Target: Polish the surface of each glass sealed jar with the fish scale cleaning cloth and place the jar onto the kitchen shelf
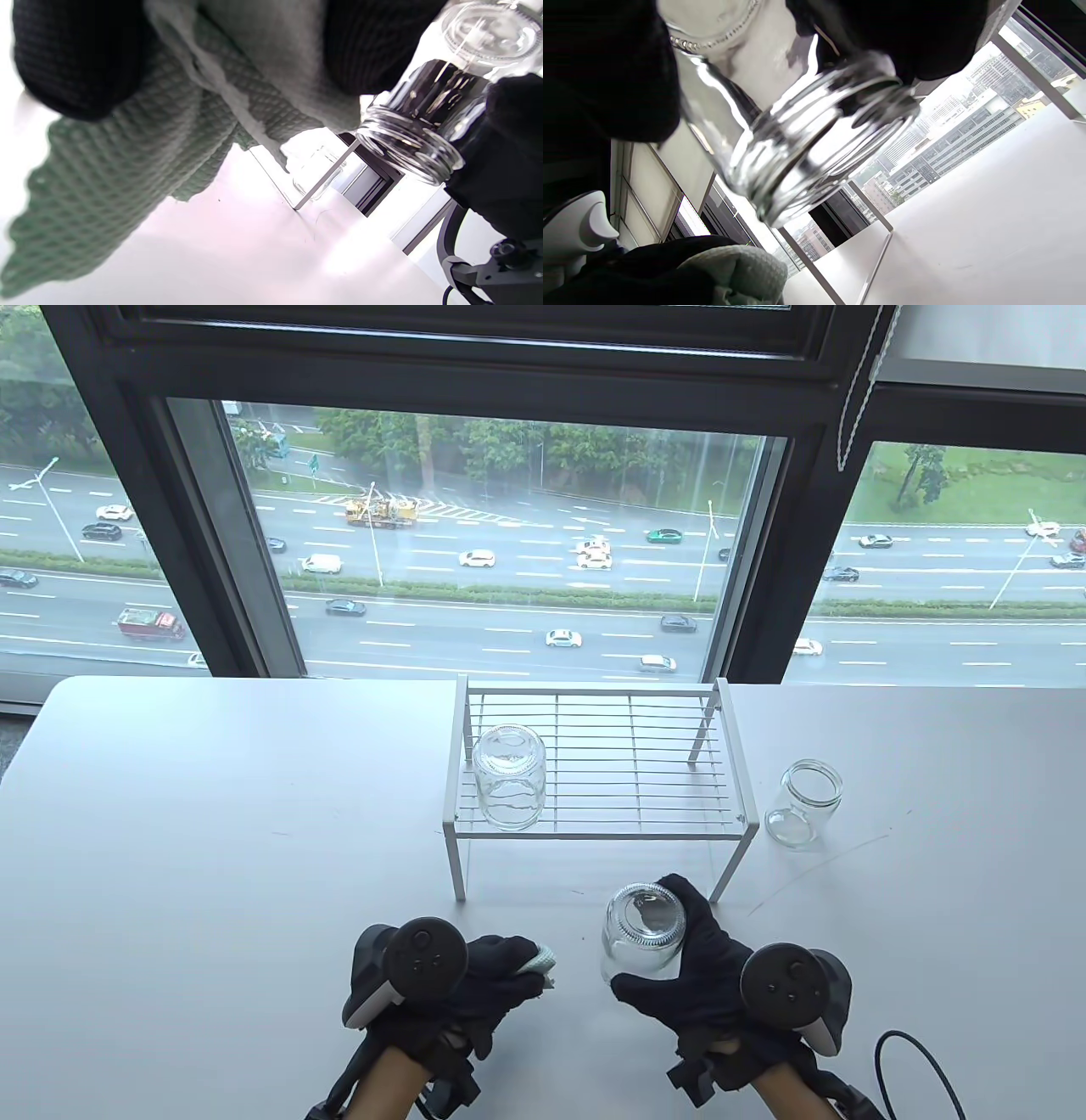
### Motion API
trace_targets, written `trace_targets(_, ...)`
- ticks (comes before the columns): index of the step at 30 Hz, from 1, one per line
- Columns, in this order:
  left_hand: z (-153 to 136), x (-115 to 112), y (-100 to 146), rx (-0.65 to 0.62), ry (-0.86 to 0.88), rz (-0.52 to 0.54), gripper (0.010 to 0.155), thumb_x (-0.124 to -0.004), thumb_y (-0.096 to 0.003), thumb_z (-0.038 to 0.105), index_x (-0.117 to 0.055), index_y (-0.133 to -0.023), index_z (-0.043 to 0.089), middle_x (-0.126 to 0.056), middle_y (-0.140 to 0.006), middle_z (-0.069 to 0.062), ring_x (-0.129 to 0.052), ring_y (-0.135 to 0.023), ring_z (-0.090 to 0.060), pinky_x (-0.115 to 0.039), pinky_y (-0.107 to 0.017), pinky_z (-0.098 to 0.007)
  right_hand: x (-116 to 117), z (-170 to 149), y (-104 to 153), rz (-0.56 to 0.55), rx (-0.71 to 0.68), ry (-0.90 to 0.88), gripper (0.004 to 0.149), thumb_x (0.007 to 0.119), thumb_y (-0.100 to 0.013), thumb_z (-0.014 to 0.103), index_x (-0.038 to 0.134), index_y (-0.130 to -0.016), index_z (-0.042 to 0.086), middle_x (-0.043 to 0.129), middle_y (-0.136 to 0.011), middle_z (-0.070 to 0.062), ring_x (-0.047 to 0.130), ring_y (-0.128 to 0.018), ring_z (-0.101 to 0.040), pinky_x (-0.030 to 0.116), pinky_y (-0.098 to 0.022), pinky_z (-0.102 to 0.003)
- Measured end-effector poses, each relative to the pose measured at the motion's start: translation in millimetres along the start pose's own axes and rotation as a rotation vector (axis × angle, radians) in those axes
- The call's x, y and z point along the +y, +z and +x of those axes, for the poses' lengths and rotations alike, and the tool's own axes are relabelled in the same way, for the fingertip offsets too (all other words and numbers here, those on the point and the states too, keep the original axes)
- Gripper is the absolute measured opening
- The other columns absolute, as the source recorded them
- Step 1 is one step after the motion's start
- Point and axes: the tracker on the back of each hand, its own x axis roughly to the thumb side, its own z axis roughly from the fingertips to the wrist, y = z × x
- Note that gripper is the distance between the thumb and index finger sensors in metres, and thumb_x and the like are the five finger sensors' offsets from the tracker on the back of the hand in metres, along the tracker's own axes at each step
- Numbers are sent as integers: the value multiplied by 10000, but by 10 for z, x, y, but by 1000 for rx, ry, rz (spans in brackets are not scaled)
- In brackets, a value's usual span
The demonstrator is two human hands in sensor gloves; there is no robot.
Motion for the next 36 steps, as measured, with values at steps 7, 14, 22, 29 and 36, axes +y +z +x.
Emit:
trace_targets(7,55,30,11,-38,15,42,533,-821,-478,502,-838,-903,181,-973,-817,-226,-1039,-556,-448,-935,-320,-466,-118,101,-371,-41,81,-80,1113,1025,-277,525,368,-1072,106,645,-1066,-131,792,-908,-437,598,-690,-633)
trace_targets(14,56,32,13,-52,20,59,534,-822,-477,503,-839,-900,179,-976,-813,-224,-1040,-551,-448,-935,-318,-464,-100,144,-786,-99,109,-53,1108,1031,-275,511,367,-1069,115,634,-1073,-126,783,-912,-457,586,-692,-640)
trace_targets(22,53,10,7,-42,9,35,531,-821,-478,502,-840,-900,179,-974,-815,-226,-1039,-554,-450,-936,-320,-465,-8,111,-1119,-135,130,-1,1116,1031,-277,512,352,-1071,121,634,-1072,-119,787,-914,-455,605,-686,-641)
trace_targets(29,51,-20,-2,-36,3,12,531,-820,-479,503,-840,-899,177,-974,-818,-224,-1039,-557,-450,-935,-321,-466,122,-50,-1301,-129,217,-47,1109,1029,-285,504,345,-1070,121,629,-1072,-131,779,-901,-490,597,-662,-678)
trace_targets(36,56,-22,-4,-36,3,8,534,-820,-479,502,-838,-901,176,-973,-820,-226,-1037,-560,-452,-934,-324,-468,208,-162,-1400,-128,261,-37,1100,1026,-298,495,338,-1071,121,627,-1069,-145,768,-890,-514,576,-627,-721)
